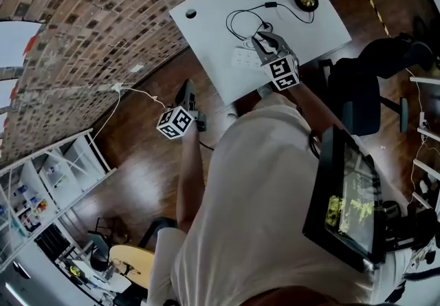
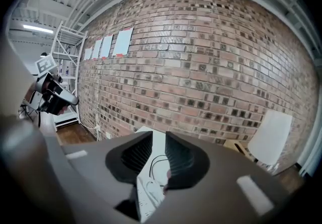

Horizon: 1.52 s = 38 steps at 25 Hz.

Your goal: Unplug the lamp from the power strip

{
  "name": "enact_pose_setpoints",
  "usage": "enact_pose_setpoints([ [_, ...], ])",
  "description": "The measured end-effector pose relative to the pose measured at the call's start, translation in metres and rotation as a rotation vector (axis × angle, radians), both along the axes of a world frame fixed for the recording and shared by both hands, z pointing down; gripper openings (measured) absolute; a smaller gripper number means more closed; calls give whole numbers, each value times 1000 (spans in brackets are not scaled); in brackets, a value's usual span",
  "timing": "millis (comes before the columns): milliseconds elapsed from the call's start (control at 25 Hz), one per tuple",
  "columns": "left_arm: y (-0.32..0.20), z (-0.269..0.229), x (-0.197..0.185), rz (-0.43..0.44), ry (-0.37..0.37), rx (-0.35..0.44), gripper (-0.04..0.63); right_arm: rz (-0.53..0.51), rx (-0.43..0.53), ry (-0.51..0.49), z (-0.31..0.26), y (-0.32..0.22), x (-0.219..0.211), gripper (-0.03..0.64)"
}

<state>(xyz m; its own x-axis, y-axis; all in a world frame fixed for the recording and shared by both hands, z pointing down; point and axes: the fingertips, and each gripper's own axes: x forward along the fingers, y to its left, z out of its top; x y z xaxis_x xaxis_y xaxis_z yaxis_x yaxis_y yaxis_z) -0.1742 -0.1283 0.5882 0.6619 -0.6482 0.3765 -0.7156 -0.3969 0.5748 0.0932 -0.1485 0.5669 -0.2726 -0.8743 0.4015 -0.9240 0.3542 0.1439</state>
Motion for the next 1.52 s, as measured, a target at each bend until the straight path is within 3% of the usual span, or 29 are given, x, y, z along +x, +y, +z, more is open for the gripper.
enact_pose_setpoints([
  [400, 42, 19, -11, 144, 25, -45, 3, 79, -88, 33, 6, 69, -6, 67],
  [680, 69, 51, -3, 220, 56, -104, 3, 212, -135, 64, 2, 124, 30, 67],
  [920, 83, 53, 0, 256, 8, -86, 3, 261, -135, 13, 9, 145, 47, 67],
  [1080, 98, 30, 1, 236, -36, -40, 3, 264, -134, -93, 16, 144, 48, 67],
  [1200, 102, 19, -4, 176, -68, -27, 3, 223, -135, -158, 14, 138, 46, 67],
  [1360, 112, 12, 5, 57, -17, -60, 3, 108, -164, -158, 17, 142, 53, 67],
  [1520, 136, 9, 41, 46, -24, -58, 3, 81, -205, -176, 30, 166, 78, 67],
])
